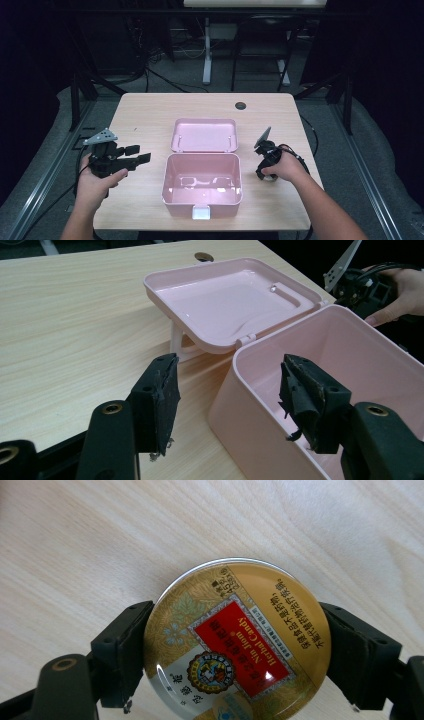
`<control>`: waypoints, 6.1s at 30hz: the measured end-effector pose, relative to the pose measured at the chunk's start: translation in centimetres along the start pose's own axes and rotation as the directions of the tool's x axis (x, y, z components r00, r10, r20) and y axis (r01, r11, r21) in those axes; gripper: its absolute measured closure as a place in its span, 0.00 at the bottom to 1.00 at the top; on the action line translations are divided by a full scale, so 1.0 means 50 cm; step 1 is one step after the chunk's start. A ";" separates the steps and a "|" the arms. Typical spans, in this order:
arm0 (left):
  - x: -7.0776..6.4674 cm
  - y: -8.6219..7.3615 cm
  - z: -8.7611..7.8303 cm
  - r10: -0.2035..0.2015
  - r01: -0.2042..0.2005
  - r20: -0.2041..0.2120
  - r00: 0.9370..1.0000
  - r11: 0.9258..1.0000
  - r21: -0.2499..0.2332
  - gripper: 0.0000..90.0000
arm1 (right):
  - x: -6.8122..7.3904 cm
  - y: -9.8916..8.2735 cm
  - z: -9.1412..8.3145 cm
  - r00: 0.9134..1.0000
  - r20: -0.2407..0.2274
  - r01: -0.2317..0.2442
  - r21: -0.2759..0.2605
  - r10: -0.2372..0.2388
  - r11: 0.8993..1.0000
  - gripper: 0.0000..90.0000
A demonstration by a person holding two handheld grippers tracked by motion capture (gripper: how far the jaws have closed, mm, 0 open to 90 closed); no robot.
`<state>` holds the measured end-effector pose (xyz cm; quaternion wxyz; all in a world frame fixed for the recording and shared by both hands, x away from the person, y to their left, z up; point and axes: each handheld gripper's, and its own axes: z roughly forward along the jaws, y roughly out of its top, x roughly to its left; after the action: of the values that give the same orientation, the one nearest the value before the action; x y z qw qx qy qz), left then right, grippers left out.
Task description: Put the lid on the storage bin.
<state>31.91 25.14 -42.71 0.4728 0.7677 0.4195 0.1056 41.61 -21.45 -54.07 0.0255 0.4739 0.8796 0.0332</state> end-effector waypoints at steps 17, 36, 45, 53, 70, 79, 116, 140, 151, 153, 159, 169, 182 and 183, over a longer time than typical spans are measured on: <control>0.001 -0.001 0.003 0.014 -0.014 -0.012 1.000 1.000 0.009 0.42 | 0.029 0.010 -0.086 0.997 0.017 0.072 -0.011 -0.072 0.997 0.22; 0.001 -0.002 0.009 0.035 -0.034 -0.017 0.999 0.998 0.044 0.39 | 0.069 0.021 -0.183 0.980 0.028 0.196 -0.047 -0.195 0.980 0.22; 0.001 -0.002 0.011 0.034 -0.033 -0.018 0.999 0.998 0.050 0.39 | 0.099 0.029 -0.227 0.962 0.021 0.275 -0.065 -0.274 0.959 0.22; 0.000 -0.002 0.011 0.031 -0.030 -0.010 0.999 0.998 0.051 0.39 | 0.121 0.036 -0.260 0.929 0.018 0.370 -0.064 -0.370 0.927 0.22; 0.002 -0.004 0.015 0.028 -0.028 -0.012 1.000 0.998 0.052 0.39 | 0.170 0.044 -0.266 0.817 -0.023 0.575 -0.042 -0.576 0.817 0.22; 0.002 -0.004 0.015 0.028 -0.028 -0.010 1.000 0.998 0.053 0.39 | 0.203 0.051 -0.257 0.758 -0.031 0.651 -0.023 -0.651 0.759 0.22; 0.006 -0.003 0.011 0.023 -0.023 -0.008 1.000 0.998 0.052 0.39 | 0.313 0.090 -0.220 0.669 -0.040 0.743 -0.006 -0.742 0.669 0.22; 0.008 -0.003 0.009 0.021 -0.021 -0.010 1.000 0.998 0.053 0.39 | 0.328 0.085 -0.170 0.656 -0.053 0.755 0.030 -0.753 0.655 0.22; 0.008 -0.004 0.011 0.014 -0.013 -0.007 1.000 0.999 0.047 0.39 | 0.334 0.079 -0.148 0.634 -0.050 0.773 0.026 -0.771 0.634 0.22; 0.008 -0.004 0.010 0.015 -0.014 -0.007 1.000 0.999 0.048 0.39 | 0.333 0.077 -0.142 0.635 -0.052 0.772 0.025 -0.771 0.635 0.22; 0.008 -0.004 0.011 0.022 -0.021 -0.004 1.000 0.998 0.060 0.39 | 0.333 0.075 -0.131 0.630 -0.052 0.776 0.018 -0.774 0.630 0.22; 0.009 -0.004 0.012 0.013 -0.013 -0.008 1.000 0.999 0.051 0.39 | 0.334 0.072 -0.118 0.625 -0.052 0.780 0.013 -0.779 0.625 0.22; 0.009 -0.005 0.014 0.014 -0.013 -0.007 1.000 0.998 0.058 0.39 | 0.333 0.066 -0.101 0.613 -0.062 0.789 0.004 -0.788 0.614 0.22; 0.009 -0.005 0.014 0.014 -0.014 -0.008 1.000 0.998 0.058 0.39 | 0.334 0.066 -0.100 0.612 -0.060 0.790 0.004 -0.788 0.613 0.22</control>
<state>32.45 25.08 -43.39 0.4478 0.7836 0.4190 0.0996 34.80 -5.86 -49.03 0.0073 0.0384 0.9991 0.0176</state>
